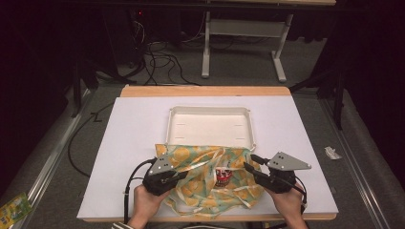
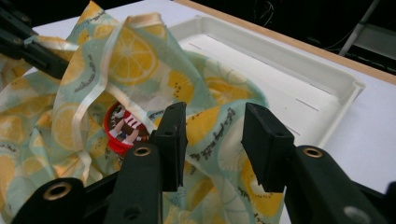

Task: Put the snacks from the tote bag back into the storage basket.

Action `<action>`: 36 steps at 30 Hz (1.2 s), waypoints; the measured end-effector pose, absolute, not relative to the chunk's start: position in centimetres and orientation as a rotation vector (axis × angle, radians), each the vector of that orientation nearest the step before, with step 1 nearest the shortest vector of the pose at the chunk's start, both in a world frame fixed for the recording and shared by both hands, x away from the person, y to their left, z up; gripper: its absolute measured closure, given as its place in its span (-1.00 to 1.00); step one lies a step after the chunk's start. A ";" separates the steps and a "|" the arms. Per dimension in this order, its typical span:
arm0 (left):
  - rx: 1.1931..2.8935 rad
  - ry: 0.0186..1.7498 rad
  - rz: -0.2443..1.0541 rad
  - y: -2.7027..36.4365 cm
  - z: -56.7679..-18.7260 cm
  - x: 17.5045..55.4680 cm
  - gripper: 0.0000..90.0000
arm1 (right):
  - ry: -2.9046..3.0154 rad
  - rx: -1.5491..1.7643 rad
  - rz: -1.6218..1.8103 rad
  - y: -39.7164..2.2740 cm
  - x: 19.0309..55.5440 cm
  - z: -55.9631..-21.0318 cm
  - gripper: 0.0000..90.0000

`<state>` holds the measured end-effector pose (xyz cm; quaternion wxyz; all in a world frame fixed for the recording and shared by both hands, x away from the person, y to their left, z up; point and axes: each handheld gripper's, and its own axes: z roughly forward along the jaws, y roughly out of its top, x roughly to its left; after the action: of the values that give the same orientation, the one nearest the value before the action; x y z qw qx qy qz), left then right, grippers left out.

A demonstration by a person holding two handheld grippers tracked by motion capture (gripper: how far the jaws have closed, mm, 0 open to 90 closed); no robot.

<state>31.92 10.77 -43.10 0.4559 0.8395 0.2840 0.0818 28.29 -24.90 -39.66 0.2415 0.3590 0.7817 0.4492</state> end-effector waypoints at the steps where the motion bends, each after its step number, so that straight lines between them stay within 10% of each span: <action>1: 2.069 0.701 0.202 10.8 -43.1 31.9 1.00 | 2.146 0.989 1.226 -24.9 28.2 -39.8 0.32; 8: 2.066 0.701 0.207 10.9 -43.0 31.9 1.00 | 2.198 1.005 1.178 -24.9 28.5 -41.1 0.22; 15: 2.058 0.700 0.212 11.0 -42.8 31.8 1.00 | 2.245 0.999 1.140 -24.9 28.7 -41.6 1.00; 36: 2.041 0.699 0.221 10.4 -42.3 32.6 1.00 | 2.089 1.251 1.163 -29.8 32.3 -41.7 1.00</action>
<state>32.60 10.36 -42.25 0.4676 0.8319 0.2850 0.0899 32.28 -29.85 -41.74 0.2200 0.4521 0.7552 0.4205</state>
